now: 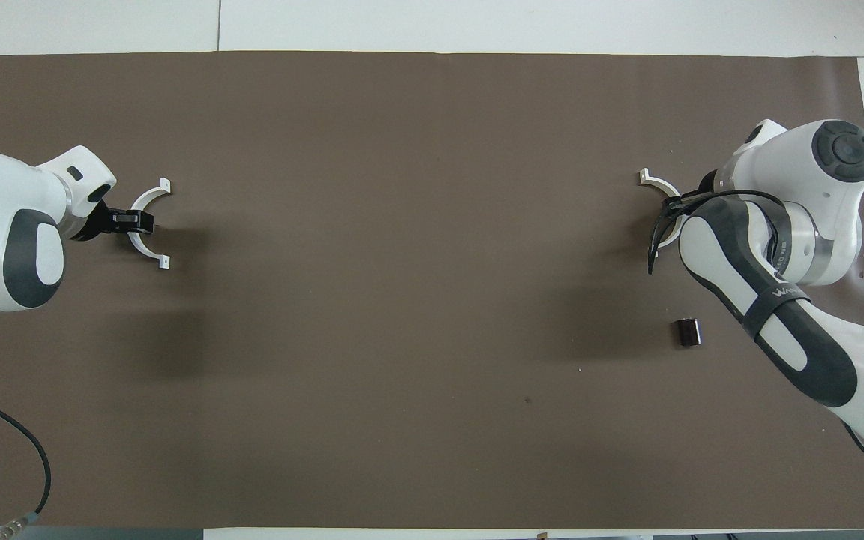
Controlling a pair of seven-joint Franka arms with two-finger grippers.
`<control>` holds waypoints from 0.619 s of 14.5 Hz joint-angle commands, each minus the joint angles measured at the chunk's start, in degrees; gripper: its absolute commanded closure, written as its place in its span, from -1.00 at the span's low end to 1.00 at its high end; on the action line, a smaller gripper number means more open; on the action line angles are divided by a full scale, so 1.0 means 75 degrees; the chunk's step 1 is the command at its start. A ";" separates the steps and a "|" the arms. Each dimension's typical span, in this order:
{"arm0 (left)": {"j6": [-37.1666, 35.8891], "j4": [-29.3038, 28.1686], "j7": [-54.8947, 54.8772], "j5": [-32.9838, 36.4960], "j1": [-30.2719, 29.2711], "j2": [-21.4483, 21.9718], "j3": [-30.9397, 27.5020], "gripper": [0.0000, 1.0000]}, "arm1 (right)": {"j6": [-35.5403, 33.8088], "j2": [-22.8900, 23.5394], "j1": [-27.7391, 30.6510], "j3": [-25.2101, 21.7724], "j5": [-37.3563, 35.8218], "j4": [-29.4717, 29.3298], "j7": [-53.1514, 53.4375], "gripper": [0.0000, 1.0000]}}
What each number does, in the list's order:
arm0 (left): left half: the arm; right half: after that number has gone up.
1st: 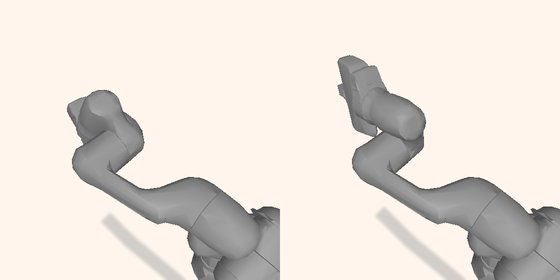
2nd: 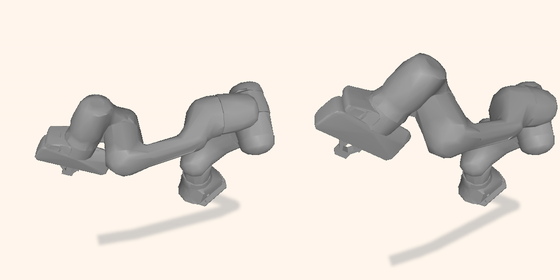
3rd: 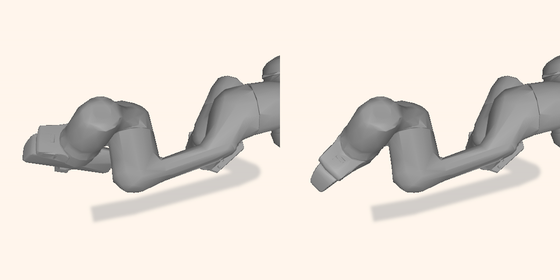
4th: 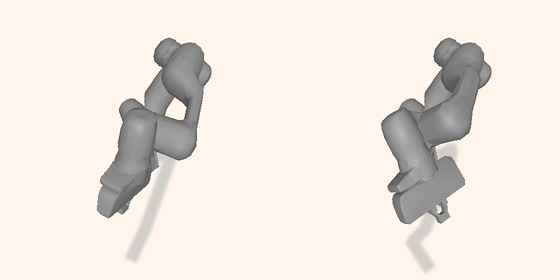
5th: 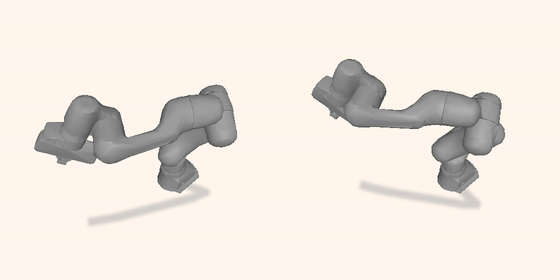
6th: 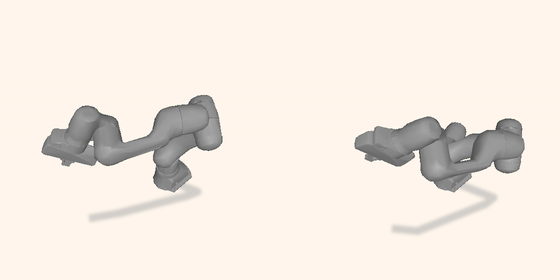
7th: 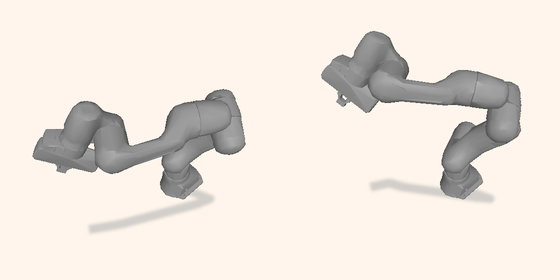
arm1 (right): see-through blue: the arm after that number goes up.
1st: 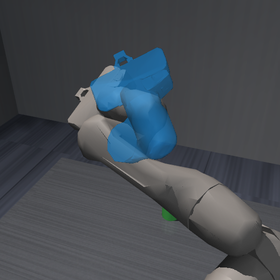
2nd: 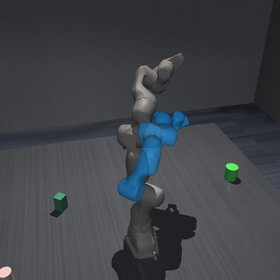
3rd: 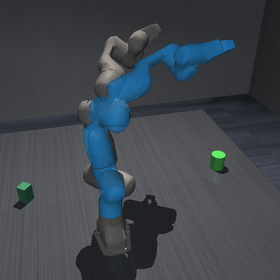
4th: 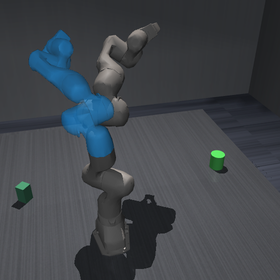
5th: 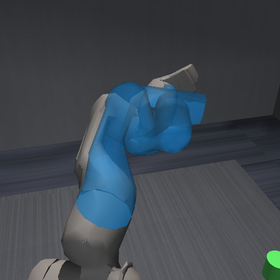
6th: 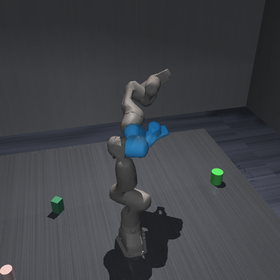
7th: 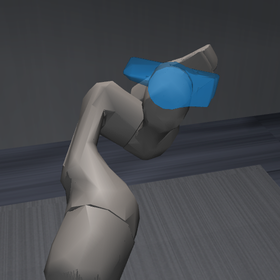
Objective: Assemble drain pipe with both arms
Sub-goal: 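Grasp the clamp half with the right gripper while the left gripper reaches its half, then lift the clamp half with the right gripper and carry it toward the center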
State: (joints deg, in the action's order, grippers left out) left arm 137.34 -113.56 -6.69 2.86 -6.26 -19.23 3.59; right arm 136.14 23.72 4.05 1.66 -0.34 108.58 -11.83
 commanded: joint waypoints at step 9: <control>0.0239 -0.0128 0.0049 -0.0077 0.0061 0.0115 -0.0045 1.00 | -0.1413 -0.0045 -0.0117 0.0282 0.0209 -0.0962 0.0273 1.00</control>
State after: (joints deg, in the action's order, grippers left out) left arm 137.83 -113.66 -6.62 2.86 -6.25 -19.20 3.62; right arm 131.91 23.65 4.06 2.22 -0.10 106.59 -11.75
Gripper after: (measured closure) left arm 0.793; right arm 0.797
